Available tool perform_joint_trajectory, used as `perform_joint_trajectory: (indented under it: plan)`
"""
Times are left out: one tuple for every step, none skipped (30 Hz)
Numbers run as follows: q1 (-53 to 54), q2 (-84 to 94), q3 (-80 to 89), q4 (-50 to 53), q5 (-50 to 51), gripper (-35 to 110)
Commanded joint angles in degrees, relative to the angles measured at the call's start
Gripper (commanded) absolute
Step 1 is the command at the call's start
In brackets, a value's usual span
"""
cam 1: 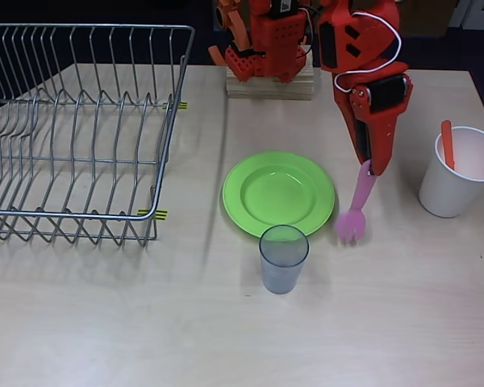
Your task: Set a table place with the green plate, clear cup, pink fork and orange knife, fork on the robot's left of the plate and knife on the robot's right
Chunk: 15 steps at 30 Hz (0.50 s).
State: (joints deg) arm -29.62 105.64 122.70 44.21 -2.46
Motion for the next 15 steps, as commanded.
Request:
perform_joint_trajectory:
  plan:
    - [-1.9,2.6,3.9,-7.6,0.0,0]
    - [-2.2,2.5,4.9,-9.7,-0.1,0]
    - [-2.5,2.3,6.1,-11.3,-0.1,0]
    - [-2.7,2.2,7.2,-13.0,-0.4,0]
    - [-3.1,2.2,8.4,-14.5,-0.5,0]
    - [-3.4,2.2,9.5,-16.1,-0.4,0]
    - [-3.8,2.2,10.6,-17.8,-0.1,0]
    - [-4.3,2.2,11.5,-19.5,0.2,0]
    - [-4.7,2.0,12.6,-21.3,0.5,0]
    - [-5.3,1.9,13.7,-23.2,0.8,0]
    - [-5.6,1.9,14.9,-24.8,1.2,0]
    - [-6.0,1.8,16.3,-26.0,1.7,0]
    - [-6.2,1.8,17.6,-27.2,2.3,0]
    - [-6.4,1.9,18.8,-28.3,3.0,0]
    - [-6.5,2.1,20.1,-29.4,3.5,0]
